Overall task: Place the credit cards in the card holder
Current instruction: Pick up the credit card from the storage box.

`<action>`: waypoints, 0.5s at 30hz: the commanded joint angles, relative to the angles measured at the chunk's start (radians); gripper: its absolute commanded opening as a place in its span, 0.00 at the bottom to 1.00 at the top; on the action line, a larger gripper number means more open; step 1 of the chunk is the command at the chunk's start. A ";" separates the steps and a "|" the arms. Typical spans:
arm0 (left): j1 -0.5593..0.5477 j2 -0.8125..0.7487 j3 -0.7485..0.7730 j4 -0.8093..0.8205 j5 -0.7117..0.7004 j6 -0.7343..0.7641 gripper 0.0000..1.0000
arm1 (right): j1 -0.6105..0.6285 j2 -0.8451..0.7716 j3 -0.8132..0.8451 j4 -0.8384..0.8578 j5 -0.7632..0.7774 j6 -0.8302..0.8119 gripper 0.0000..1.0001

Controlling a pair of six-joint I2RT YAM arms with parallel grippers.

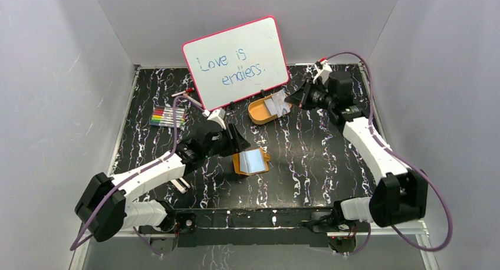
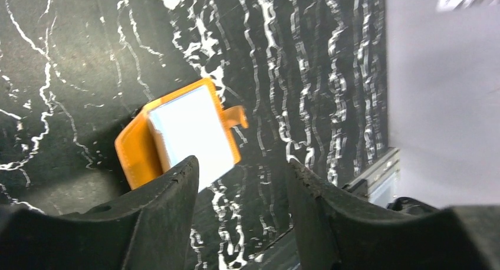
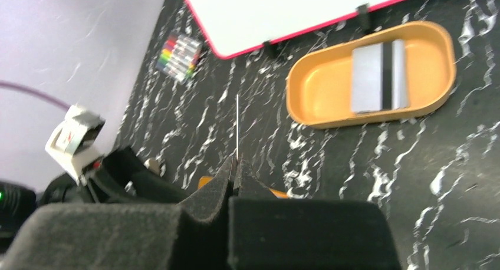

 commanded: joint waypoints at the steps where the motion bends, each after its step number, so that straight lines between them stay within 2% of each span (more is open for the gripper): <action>1: 0.000 -0.083 0.060 -0.031 -0.052 0.001 0.57 | -0.002 -0.132 -0.078 0.069 -0.134 0.089 0.00; 6: 0.000 -0.197 0.038 0.049 -0.062 -0.042 0.67 | -0.002 -0.253 -0.190 0.186 -0.268 0.222 0.00; 10: 0.002 -0.263 -0.053 0.278 0.018 -0.072 0.74 | 0.002 -0.320 -0.278 0.311 -0.338 0.355 0.00; 15: 0.002 -0.245 -0.121 0.560 0.118 -0.066 0.76 | 0.034 -0.345 -0.321 0.405 -0.368 0.449 0.00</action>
